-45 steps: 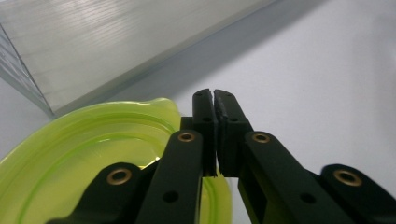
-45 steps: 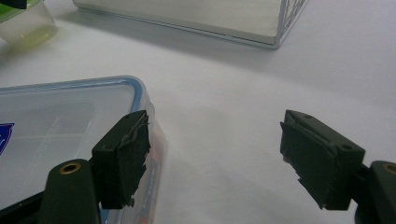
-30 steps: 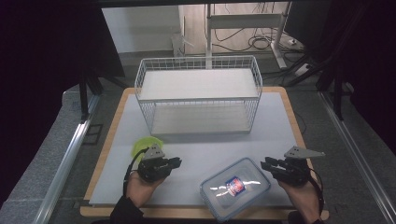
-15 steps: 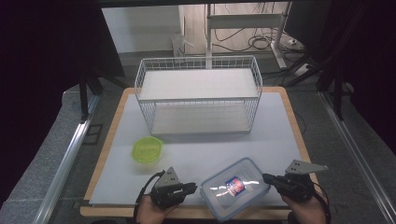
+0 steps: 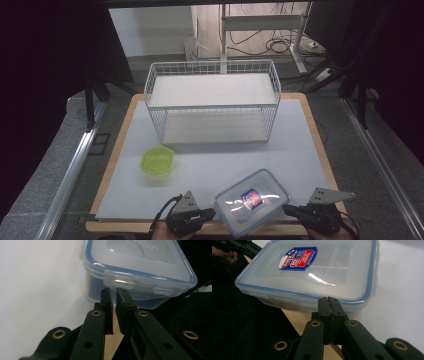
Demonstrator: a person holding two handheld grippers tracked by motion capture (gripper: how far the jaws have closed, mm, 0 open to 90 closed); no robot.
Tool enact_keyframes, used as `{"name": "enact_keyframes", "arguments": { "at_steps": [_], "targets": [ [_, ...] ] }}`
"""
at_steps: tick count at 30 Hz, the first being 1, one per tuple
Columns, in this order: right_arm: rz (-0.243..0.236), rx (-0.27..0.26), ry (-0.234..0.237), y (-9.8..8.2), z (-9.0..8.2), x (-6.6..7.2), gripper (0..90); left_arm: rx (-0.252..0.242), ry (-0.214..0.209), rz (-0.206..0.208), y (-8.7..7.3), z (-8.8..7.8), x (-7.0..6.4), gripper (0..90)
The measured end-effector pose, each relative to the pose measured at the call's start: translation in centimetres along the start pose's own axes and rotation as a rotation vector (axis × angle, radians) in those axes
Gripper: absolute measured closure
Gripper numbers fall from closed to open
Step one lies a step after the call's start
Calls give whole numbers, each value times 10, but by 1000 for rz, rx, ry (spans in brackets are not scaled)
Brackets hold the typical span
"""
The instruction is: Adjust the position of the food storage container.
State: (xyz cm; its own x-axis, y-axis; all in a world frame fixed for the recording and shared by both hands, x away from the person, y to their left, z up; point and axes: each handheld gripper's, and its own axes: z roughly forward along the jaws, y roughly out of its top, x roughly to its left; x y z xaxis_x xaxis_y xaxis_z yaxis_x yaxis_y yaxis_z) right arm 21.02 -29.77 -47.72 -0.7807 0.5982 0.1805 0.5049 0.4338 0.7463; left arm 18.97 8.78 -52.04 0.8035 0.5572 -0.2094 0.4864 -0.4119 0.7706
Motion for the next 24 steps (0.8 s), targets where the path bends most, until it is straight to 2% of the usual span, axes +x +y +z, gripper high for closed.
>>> {"name": "enact_keyframes", "arguments": {
  "at_steps": [1, 4, 10, 14, 17, 20, 24],
  "targets": [
    [3, -3, 5, 0, 0, -1, 900, 6, 8, 1, 0, 1, 0, 848],
    [11, -10, 14, -1, 2, -2, 900, -3, 2, -34, 1, 4, 4, 851],
    [7, -12, 7, 3, 7, -4, 900, -10, 24, -72, 9, 10, 16, 851],
    [1, -14, -4, 8, 11, -7, 900, -15, 40, -88, 17, 15, 27, 849],
    [-10, -10, -18, 12, 15, -8, 900, -17, 56, -85, 24, 21, 35, 844],
    [-11, -23, -66, 16, 10, -12, 900, -18, 65, -84, 28, 25, 41, 840],
    [33, -69, -180, 18, -5, -29, 900, -8, 51, -80, 28, 24, 39, 830]
  ]
}}
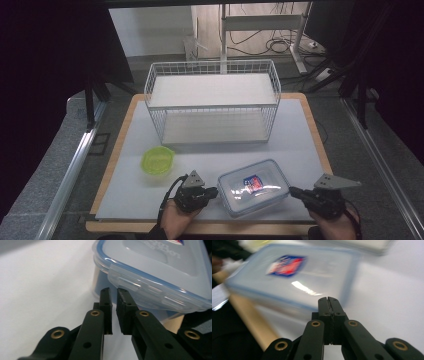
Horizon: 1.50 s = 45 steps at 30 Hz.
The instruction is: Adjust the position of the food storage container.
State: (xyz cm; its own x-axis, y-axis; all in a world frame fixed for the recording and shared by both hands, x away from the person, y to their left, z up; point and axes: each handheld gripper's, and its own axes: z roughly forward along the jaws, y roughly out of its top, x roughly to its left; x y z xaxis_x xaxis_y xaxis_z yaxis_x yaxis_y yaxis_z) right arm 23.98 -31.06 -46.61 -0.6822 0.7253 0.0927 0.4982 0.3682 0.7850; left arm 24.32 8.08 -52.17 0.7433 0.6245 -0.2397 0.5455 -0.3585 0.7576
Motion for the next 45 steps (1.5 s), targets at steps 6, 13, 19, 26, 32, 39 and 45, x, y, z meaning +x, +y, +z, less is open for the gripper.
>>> {"name": "enact_keyframes", "arguments": {
  "at_steps": [6, 13, 19, 26, 32, 39, 45],
  "targets": [
    [27, 110, -37, 0, 20, -17, 900, 34, -10, 35, -4, -1, -16, 832],
    [30, 125, -83, 10, 29, -14, 900, 32, -9, -6, -3, -1, -11, 835],
    [9, 162, -99, 25, 40, -11, 900, 25, 29, -39, 1, -3, 0, 846],
    [47, 175, -59, 33, 55, -9, 900, 35, 95, -74, 2, -5, 14, 867],
    [36, 183, -42, 39, 66, -4, 900, 38, 101, -81, -1, -9, 23, 847],
    [46, 177, -21, 20, 59, 0, 900, 100, 47, -56, -16, -12, 5, 817],
    [38, 219, -16, 10, 53, 11, 900, 112, 61, -35, -17, -10, -7, 829]
  ]
}}
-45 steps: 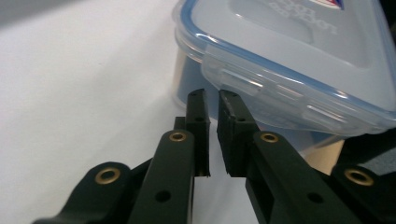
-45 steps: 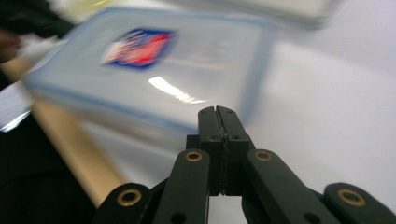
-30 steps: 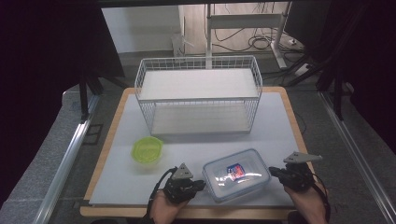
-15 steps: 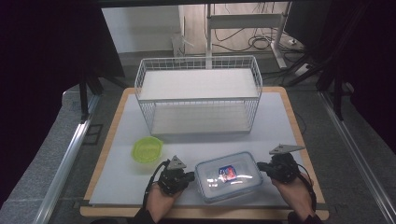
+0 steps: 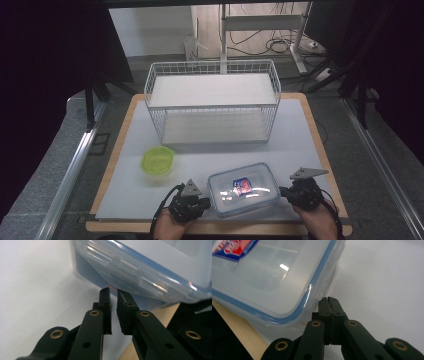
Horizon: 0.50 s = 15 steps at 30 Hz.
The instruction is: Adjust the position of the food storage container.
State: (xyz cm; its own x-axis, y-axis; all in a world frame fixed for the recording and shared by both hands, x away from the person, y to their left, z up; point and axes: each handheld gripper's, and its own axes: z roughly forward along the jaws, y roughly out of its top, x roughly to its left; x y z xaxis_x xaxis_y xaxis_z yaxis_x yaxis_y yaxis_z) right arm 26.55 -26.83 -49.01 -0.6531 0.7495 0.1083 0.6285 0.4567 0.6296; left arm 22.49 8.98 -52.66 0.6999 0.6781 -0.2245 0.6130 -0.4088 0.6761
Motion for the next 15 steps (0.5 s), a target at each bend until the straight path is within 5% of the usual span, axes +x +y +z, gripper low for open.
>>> {"name": "enact_keyframes", "arguments": {
  "at_steps": [7, 15],
  "targets": [
    [22, -10, 3, 6, 5, 3, 900, -7, 36, -50, 6, 1, 13, 865],
    [-2, 0, 30, 27, 22, 4, 900, -20, 92, -111, 16, -1, 44, 865]
  ]
}}
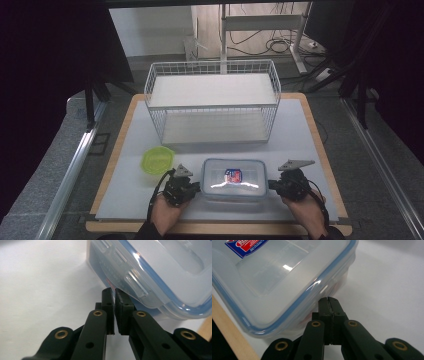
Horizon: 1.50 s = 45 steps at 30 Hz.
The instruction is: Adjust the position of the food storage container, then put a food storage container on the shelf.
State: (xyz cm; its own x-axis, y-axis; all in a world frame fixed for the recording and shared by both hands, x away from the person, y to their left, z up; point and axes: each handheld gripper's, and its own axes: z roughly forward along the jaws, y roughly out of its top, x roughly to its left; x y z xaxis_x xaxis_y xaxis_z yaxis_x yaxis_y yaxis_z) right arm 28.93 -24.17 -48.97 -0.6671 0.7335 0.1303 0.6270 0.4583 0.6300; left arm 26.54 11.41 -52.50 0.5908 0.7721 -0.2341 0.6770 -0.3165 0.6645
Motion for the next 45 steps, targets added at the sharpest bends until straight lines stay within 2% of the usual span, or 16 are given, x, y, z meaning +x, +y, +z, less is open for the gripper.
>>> {"name": "enact_keyframes", "arguments": {
  "at_steps": [7, 12, 14, 16, 17, 19, 21, 24, 25, 27, 29, 31, 34, 35, 40, 45],
  "targets": [
    [-33, 36, 10, 20, 13, -5, 900, 5, 22, 2, 1, -2, 8, 863],
    [-41, 86, 74, 39, 20, -23, 900, 0, 12, 12, 0, -4, 11, 816],
    [-58, 72, 56, 47, 24, -34, 900, 0, 18, 32, -1, -8, 12, 794],
    [-29, 42, 63, 49, 25, -38, 887, -4, 32, 51, -1, -12, 12, 770],
    [-17, 4, 62, 47, 24, -39, 877, -16, 43, 63, -2, -16, 12, 746],
    [-10, -38, 49, 39, 22, -38, 828, -23, 59, 77, -2, -21, 14, 682],
    [-6, -38, 10, 31, 16, -38, 734, -36, 67, 102, -4, -27, 17, 621],
    [7, -106, -29, 19, 0, -39, 540, -50, 90, 156, -8, -35, 21, 430],
    [17, -121, -24, 16, -3, -38, 495, -60, 88, 181, -10, -37, 22, 375],
    [6, -143, -26, 8, -7, -37, 405, -63, 72, 191, -15, -38, 24, 281],
    [-28, -145, -42, 1, -9, -35, 346, -64, 58, 213, -17, -38, 24, 220],
    [-27, -149, -42, -2, -11, -35, 285, -63, 41, 223, -16, -37, 22, 184],
    [-24, -171, -51, -2, -12, -36, 241, -64, 33, 232, -14, -35, 18, 106],
    [-20, -176, -49, -2, -13, -37, 240, -66, 25, 234, -13, -35, 17, 113],
    [-8, -170, -44, -2, -13, -38, 211, -103, -20, 184, -10, -36, 22, 80],
    [-12, -179, -41, 0, -13, -37, 177, -133, -27, 207, -6, -40, 24, 57]
  ]
}}
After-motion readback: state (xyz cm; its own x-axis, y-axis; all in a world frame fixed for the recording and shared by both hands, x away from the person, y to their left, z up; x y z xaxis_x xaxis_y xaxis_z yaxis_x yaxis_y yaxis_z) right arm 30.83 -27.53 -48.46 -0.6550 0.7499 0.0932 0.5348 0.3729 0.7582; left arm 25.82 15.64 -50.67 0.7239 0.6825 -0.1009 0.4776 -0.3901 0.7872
